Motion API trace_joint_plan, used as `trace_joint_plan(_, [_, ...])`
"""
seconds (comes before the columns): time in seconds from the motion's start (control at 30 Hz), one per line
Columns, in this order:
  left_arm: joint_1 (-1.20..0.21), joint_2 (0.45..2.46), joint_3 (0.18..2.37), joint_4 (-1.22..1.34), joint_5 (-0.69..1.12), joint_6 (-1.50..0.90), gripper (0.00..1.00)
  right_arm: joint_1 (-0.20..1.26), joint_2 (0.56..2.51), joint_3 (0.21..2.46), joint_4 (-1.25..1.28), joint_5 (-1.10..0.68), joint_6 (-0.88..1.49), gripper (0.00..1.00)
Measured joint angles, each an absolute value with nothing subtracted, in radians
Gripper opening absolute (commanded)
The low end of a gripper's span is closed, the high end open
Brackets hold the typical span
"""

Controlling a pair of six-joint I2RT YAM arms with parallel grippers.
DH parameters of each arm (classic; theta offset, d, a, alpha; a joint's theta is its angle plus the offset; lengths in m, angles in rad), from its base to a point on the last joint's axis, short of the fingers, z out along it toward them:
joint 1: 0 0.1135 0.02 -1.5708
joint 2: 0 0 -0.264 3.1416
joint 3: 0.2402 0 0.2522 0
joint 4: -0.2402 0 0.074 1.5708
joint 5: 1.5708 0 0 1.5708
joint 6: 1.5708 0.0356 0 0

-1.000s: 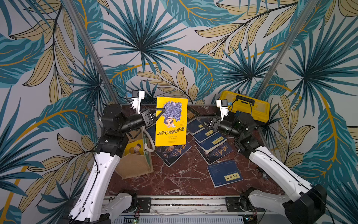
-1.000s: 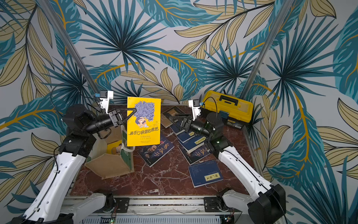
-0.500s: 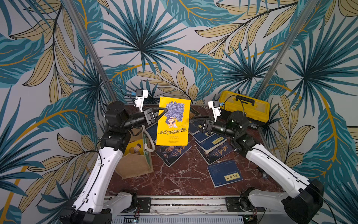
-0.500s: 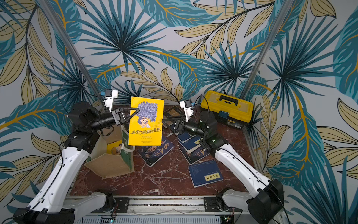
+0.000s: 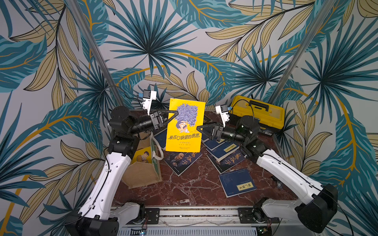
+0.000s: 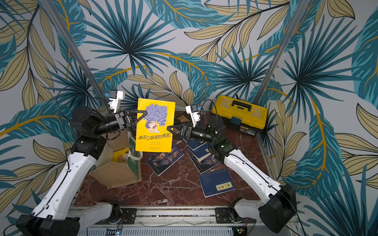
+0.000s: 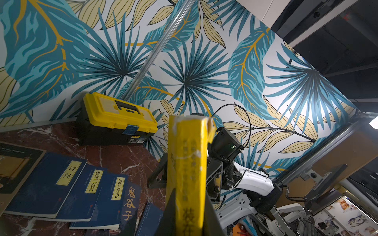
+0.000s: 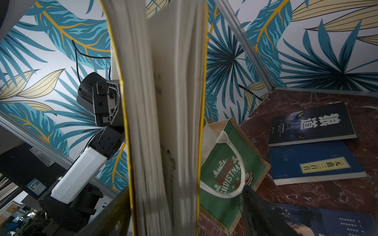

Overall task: Put the books into the canvas bag
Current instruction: Pick up the book from the center of the board.

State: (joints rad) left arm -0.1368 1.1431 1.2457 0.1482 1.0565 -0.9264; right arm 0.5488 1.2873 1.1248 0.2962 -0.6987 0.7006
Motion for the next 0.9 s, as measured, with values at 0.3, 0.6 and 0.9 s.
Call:
trace_joint_plan(0.3, [-0.137,1.152,1.214,0.189,1.060,-0.968,0.00,0.552,1.326,1.129,0.423,-0.764,0.813,0.25])
trace_joint_plan(0.6, [-0.136,1.155,1.191,0.208,1.055,-0.989,0.14,0.552,1.332,1.128,0.467,-0.789,0.861,0.00])
trace_joint_plan(0.9, [-0.136,1.119,1.105,0.231,1.058,-1.015,0.54,0.561,1.311,1.124,0.394,-0.714,0.812,0.00])
